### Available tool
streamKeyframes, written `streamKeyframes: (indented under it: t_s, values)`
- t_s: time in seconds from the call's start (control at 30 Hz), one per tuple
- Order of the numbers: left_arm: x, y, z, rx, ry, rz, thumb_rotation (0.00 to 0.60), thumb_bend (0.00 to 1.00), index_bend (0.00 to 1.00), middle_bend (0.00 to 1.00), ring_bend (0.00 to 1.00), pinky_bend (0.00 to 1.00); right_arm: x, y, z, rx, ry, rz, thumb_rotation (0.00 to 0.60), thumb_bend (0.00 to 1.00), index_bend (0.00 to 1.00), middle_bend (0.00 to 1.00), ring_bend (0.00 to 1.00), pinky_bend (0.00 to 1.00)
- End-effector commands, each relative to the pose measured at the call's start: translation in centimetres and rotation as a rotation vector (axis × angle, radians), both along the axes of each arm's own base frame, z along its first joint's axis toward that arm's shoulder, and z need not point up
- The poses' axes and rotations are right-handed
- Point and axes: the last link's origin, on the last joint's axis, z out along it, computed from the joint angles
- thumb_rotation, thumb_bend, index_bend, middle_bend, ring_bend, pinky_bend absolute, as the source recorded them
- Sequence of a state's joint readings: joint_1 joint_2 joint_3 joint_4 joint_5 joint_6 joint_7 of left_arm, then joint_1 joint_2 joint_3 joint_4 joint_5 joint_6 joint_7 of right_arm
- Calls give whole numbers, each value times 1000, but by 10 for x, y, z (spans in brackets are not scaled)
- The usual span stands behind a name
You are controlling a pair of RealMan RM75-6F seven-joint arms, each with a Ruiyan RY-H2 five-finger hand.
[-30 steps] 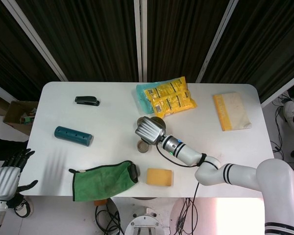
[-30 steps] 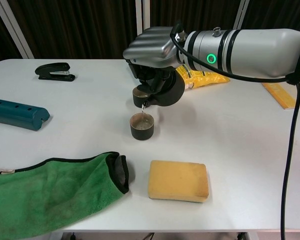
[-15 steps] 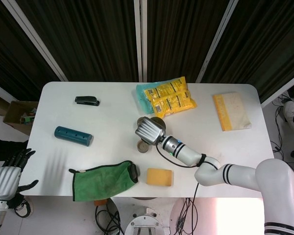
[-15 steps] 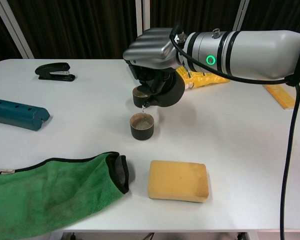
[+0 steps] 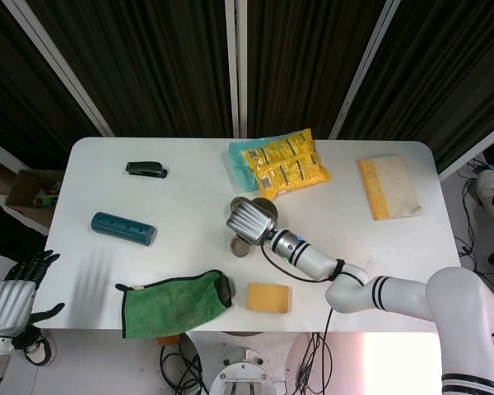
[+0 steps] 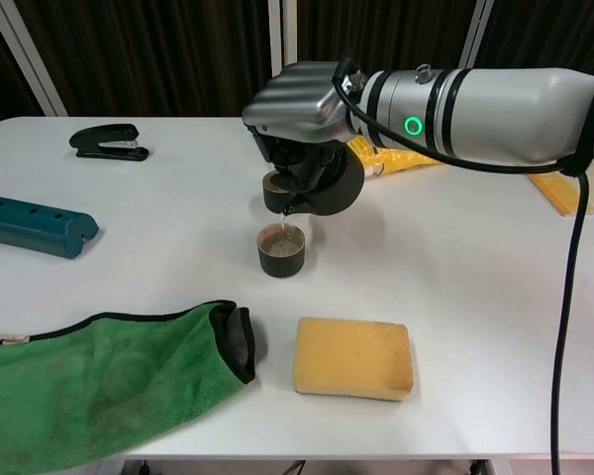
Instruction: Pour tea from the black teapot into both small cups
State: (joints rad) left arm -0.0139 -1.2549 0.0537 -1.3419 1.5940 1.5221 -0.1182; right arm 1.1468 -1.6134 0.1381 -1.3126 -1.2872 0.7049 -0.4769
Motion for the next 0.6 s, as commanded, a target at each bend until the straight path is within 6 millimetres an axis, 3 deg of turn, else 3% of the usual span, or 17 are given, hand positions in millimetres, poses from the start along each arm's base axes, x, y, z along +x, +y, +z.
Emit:
streamKeyframes:
  t_s: [0.03, 0.6]
  values:
    - [0, 0, 0, 0, 0, -1, 600, 67, 157, 117, 107, 217, 0, 0, 0, -1, 1, 1, 572, 477, 1000, 1000, 1000, 564]
    - [0, 0, -1, -4, -1, -1, 600, 67, 157, 117, 107, 217, 1, 3, 0, 62, -123, -107, 571, 459, 1000, 1000, 1000, 564]
